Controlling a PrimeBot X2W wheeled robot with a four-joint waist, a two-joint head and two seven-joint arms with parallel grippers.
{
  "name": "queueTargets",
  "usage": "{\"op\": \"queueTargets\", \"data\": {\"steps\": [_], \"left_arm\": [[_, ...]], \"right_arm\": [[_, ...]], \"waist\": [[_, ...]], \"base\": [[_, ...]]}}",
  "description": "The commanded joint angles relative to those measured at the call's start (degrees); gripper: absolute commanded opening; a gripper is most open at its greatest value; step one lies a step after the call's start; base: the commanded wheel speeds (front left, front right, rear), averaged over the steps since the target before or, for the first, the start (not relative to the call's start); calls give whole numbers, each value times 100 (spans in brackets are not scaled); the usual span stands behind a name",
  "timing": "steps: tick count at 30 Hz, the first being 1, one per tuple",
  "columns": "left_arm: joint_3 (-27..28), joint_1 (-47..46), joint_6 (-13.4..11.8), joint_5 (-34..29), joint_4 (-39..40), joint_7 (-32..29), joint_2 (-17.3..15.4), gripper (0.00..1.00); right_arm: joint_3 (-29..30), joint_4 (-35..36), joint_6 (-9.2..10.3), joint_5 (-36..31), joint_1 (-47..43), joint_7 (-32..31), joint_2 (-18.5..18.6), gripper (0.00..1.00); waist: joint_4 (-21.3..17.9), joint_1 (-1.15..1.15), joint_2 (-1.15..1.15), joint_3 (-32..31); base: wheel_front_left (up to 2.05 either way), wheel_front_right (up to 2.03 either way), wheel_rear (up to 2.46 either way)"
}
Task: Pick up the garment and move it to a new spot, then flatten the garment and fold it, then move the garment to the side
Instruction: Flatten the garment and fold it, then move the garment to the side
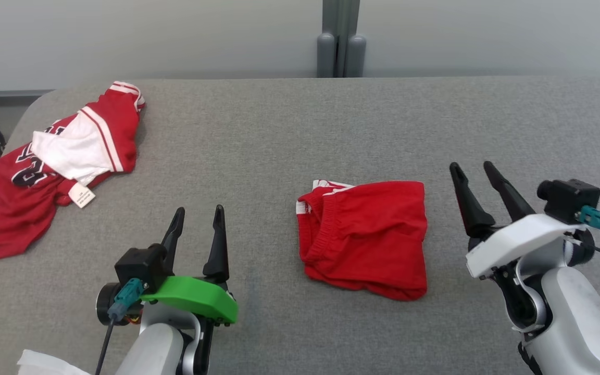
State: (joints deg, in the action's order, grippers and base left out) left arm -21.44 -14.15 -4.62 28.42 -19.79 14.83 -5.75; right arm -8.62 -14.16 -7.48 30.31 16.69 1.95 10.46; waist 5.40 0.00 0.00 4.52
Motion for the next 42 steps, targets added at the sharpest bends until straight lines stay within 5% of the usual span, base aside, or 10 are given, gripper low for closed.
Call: {"op": "queueTargets", "data": {"steps": [1,18,42], "left_arm": [[49,-25,-35,-67,-21,34,-19,100],[849,809,93,-614,89,38,84,100],[1015,759,246,-930,133,39,248,100]], "right_arm": [[95,60,-3,-183,-171,155,4,100],[902,643,-2,-1782,-1421,1137,-603,100],[973,358,-2,-1926,-1283,805,-749,100]], "waist": [[-230,0,0,-73],[-552,0,0,-251],[-314,0,0,-171]], "base": [[0,0,0],[0,0,0],[0,0,0]]}}
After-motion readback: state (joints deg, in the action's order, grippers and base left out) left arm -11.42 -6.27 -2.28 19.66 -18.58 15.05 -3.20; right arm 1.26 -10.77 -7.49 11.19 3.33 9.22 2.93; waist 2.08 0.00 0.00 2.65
